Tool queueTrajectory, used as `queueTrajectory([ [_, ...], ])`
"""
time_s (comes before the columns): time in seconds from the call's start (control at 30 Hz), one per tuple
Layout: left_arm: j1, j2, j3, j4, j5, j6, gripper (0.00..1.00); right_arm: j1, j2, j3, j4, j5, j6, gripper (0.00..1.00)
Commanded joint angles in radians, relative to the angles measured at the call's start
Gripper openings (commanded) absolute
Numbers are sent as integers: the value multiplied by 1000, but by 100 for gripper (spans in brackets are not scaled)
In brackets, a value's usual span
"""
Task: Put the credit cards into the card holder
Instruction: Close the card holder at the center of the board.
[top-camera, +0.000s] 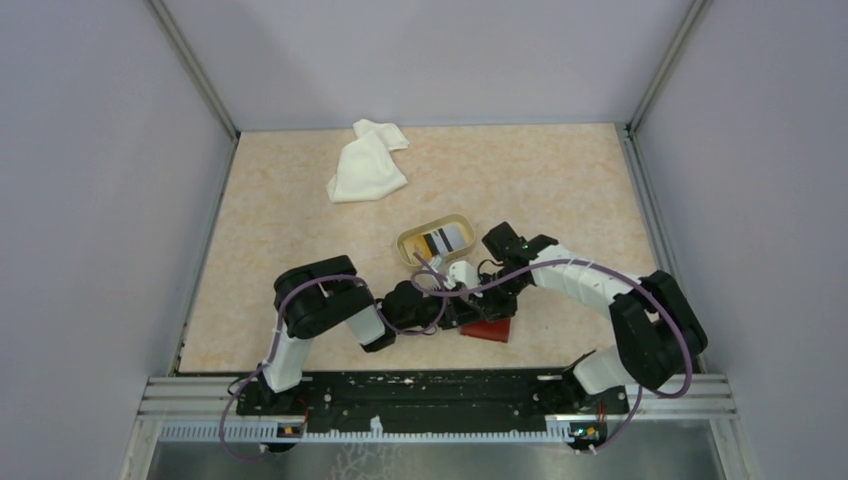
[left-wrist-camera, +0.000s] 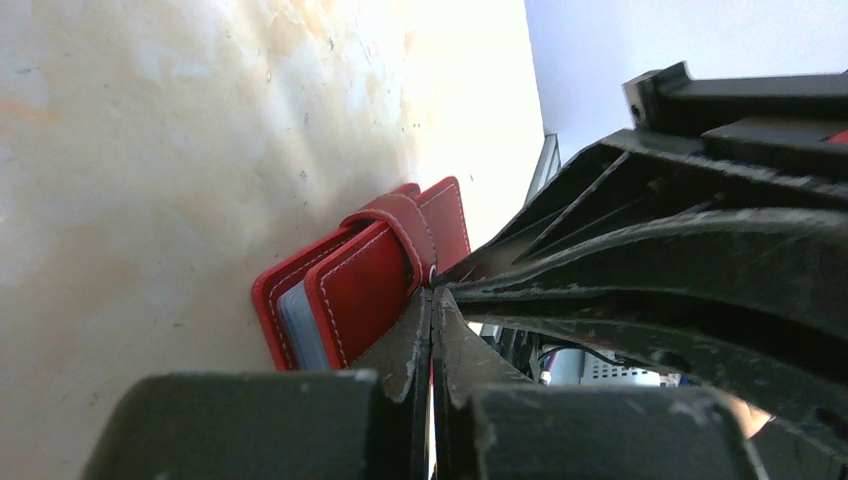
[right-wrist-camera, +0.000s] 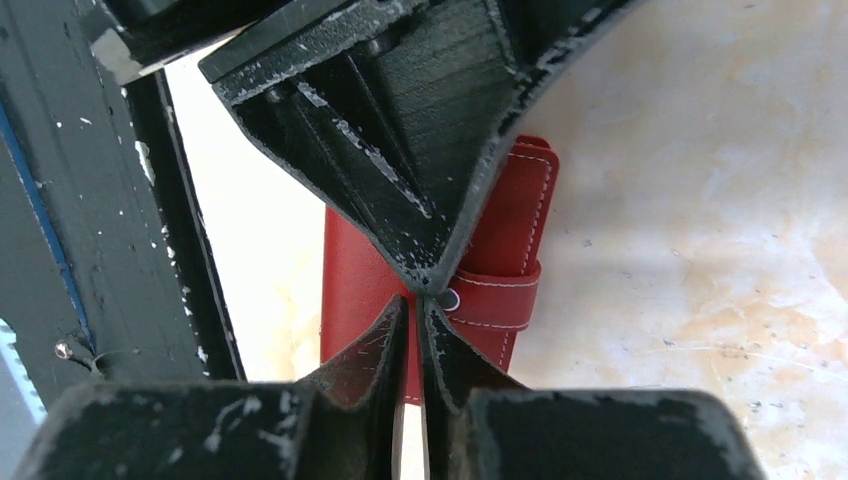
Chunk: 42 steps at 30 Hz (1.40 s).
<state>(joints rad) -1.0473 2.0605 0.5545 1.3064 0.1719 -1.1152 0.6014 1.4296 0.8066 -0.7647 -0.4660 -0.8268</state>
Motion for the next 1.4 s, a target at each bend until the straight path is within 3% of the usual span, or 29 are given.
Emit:
queueTrajectory([
  [0.0, 0, 23, -34, -63, -52, -3, 0, -47, -82, 37, 18, -93, -24, 12],
  [0.1, 0, 20, -51, -64, -57, -3, 0, -93, -138, 34, 9, -161, -43, 20],
  [0.23, 0, 25, -60, -47, -49, -2, 0, -109, -185, 12, 47, -167, -56, 23],
  [0.47, 0, 26, -51, -50, -41, 6, 0, -63, -198, -81, 96, -155, -235, 22],
  [0.77, -1, 22, -49, -51, -42, 9, 0, -44, -164, -89, 104, -106, -255, 19],
  [0.9, 0, 21, -47, -42, -36, 7, 0, -41, -161, -88, 110, -92, -240, 25],
  [1.03, 0, 12, -44, -35, -31, 5, 0, -20, -192, -116, 138, -68, -240, 43],
  [1.37, -1, 10, -41, -23, -25, -2, 0, 39, -157, -127, 157, 7, -226, 44],
])
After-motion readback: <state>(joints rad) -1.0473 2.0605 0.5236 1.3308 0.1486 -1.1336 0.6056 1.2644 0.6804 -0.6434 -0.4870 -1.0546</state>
